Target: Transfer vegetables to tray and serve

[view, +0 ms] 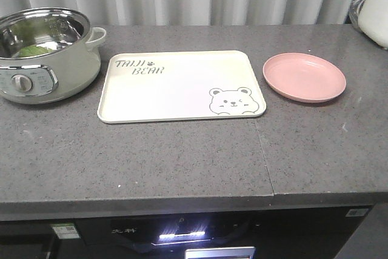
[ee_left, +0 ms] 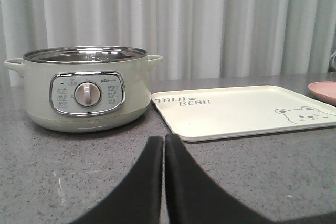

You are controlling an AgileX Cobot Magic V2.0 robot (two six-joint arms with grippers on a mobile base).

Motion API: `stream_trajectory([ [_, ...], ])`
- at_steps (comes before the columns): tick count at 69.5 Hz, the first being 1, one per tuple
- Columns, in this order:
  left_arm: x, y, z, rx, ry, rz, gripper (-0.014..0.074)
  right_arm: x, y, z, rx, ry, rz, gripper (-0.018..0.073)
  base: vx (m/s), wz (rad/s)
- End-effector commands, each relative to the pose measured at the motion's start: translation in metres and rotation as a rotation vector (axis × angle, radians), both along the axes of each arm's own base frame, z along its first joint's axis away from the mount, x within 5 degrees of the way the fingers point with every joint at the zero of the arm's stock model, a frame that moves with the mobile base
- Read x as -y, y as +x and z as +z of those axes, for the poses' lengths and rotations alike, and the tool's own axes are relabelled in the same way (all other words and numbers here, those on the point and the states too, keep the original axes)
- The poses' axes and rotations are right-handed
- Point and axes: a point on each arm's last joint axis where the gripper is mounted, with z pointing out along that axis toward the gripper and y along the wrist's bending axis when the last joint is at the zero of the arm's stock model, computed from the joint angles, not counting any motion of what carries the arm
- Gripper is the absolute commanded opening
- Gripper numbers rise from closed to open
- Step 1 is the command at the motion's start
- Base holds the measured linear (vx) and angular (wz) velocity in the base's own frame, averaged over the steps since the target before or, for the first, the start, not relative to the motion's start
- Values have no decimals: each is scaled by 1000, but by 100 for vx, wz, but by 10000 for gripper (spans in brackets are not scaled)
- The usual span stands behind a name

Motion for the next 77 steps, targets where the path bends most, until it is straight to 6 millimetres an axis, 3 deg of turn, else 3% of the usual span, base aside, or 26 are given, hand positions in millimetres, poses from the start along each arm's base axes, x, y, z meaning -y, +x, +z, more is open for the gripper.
stream_trajectory([
  [1,0,-1,4,72,-14,1,-6,0,0,5,71,1,0,-8,14,-1],
  [77,0,-1,4,72,-14,1,-6,0,0,5,72,1,0,-8,5,0],
])
